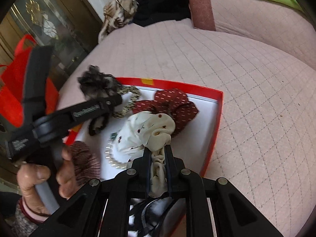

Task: Organize jewelry
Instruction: 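Carry both items over the tray and open both tools to release them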

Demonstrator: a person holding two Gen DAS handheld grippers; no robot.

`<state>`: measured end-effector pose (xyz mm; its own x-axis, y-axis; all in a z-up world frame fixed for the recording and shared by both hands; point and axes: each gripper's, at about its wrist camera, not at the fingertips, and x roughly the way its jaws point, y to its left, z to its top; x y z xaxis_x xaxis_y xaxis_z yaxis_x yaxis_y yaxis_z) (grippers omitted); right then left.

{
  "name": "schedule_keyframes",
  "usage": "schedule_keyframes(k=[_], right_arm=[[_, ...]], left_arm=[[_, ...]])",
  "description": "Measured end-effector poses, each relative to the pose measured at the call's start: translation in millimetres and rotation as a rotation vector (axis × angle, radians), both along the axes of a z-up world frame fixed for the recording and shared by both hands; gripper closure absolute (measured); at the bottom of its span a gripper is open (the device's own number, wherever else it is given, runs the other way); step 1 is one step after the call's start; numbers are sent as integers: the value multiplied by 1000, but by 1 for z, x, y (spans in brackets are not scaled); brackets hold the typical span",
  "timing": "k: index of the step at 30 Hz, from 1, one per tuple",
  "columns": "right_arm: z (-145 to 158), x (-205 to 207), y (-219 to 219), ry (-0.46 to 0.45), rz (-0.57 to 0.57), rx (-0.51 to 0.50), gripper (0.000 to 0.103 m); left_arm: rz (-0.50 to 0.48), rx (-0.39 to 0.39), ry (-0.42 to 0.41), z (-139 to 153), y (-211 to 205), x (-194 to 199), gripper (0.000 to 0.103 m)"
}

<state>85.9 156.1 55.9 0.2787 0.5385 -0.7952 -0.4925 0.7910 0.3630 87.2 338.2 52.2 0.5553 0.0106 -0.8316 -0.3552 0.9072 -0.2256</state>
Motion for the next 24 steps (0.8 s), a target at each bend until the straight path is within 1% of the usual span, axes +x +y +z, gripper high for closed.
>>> schedule_keyframes(k=[2, 6, 7, 9, 11, 13, 14, 15, 16, 21, 24], right_arm=[[-6, 5, -1, 3, -10, -19, 89], [-11, 8, 2, 6, -11, -38, 88], [-12, 8, 3, 3, -8, -45, 86], [-12, 7, 7, -10, -5, -57, 86], [-10, 5, 10, -32, -1, -69, 78], [-7, 2, 11, -44, 5, -63, 66], [-5, 1, 10, -51, 5, -54, 63], [-3, -1, 9, -55, 4, -52, 57], [-1, -2, 8, -61, 1, -51, 51], [10, -8, 2, -77, -10, -34, 43], [17, -14, -5, -87, -21, -24, 40]], left_arm=[[1, 1, 2, -4, 1, 2, 90], [1, 34, 10, -8, -2, 5, 90], [0, 39, 11, -8, -2, 5, 90], [-3, 58, 8, -6, -5, 4, 90], [-2, 86, -5, -2, -8, 1, 90], [-7, 102, -19, 3, -9, -3, 90], [-12, 104, -30, 6, -11, -5, 88], [-14, 103, -38, 9, -11, -5, 82], [-14, 104, -52, 13, -13, -7, 78], [-26, 106, -122, 33, -16, -20, 59], [-29, 116, -158, 42, -19, -28, 52]])
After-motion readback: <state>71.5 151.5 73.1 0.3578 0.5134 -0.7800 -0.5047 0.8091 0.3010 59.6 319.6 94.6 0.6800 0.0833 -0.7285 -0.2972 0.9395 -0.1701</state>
